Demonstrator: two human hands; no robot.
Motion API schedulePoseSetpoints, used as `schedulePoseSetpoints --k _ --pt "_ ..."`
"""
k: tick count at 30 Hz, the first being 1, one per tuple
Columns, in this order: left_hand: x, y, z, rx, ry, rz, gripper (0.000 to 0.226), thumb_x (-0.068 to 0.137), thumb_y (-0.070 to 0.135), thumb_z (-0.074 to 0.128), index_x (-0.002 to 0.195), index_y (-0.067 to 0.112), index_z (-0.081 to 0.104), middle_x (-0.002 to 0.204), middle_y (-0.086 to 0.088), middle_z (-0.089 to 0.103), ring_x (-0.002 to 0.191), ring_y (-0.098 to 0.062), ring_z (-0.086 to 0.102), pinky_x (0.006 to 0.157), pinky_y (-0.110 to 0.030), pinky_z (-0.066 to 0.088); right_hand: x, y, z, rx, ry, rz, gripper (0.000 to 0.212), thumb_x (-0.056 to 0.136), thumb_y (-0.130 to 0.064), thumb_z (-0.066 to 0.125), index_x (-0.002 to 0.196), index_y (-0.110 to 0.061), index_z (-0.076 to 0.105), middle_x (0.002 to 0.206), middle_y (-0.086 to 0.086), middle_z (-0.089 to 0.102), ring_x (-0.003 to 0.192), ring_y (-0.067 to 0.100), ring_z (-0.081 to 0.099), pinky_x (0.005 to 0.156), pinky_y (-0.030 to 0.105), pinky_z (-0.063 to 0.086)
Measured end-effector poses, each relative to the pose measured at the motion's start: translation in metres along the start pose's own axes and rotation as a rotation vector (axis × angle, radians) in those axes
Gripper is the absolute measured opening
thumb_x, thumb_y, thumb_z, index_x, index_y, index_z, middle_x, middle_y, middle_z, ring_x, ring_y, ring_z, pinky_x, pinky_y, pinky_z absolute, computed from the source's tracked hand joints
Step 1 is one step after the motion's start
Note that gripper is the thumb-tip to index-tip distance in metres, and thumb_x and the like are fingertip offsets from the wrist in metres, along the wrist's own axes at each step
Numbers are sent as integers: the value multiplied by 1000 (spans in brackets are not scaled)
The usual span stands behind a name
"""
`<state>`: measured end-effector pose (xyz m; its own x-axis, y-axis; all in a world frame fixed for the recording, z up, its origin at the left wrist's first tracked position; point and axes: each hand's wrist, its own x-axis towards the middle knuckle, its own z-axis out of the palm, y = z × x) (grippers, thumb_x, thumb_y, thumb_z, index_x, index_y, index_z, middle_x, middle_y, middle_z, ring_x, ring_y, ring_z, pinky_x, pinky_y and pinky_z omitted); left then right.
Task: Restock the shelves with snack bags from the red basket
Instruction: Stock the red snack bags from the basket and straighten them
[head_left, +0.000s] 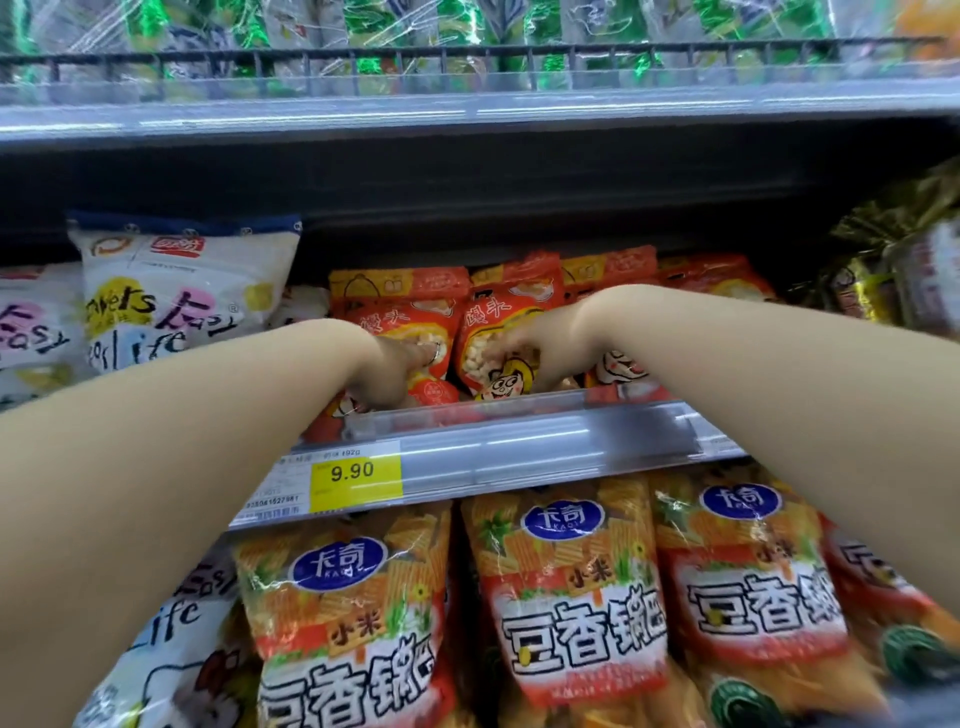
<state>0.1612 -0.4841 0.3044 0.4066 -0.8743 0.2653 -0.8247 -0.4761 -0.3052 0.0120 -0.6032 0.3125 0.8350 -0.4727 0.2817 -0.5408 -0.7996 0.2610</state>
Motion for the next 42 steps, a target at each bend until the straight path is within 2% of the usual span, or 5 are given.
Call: schedulePoseSetpoints --k 7,17,23,31,42 --pt "-13 11 -24 -400 246 93 72 82 48 67 145 27 37 150 1 38 132 -22 40 103 -33 35 -36 2 0 381 462 44 29 87 -14 59 112 -29 64 120 -5 57 102 12 54 78 21 43" --pt "-115 52 31 -646 988 229 9 81 31 61 90 31 65 92 12 59 81 -6 52 73 -26 41 -118 -31 64 427 1018 113 12 83 -33 58 76 -27 51 66 -13 47 66 9 46 55 28 30" --pt "-178 69 101 -606 955 195 16 78 23 65 93 19 66 84 6 57 78 -14 49 70 -32 44 -167 -70 132 459 877 78 15 83 -29 63 88 -20 52 84 -1 50 81 20 46 69 36 41" --pt "-225 71 196 -547 522 -230 79 83 42 68 147 43 21 157 -4 13 141 -28 24 107 -48 35 -208 -97 203 622 533 232 66 89 -34 63 143 -44 28 154 4 18 139 26 22 106 44 34" --pt "-181 52 194 -730 402 -237 99 80 47 72 147 49 0 159 -11 5 133 -35 39 91 -40 46 -172 -103 201 538 391 297 84 93 -20 59 146 -50 2 158 9 14 117 29 52 76 31 47"
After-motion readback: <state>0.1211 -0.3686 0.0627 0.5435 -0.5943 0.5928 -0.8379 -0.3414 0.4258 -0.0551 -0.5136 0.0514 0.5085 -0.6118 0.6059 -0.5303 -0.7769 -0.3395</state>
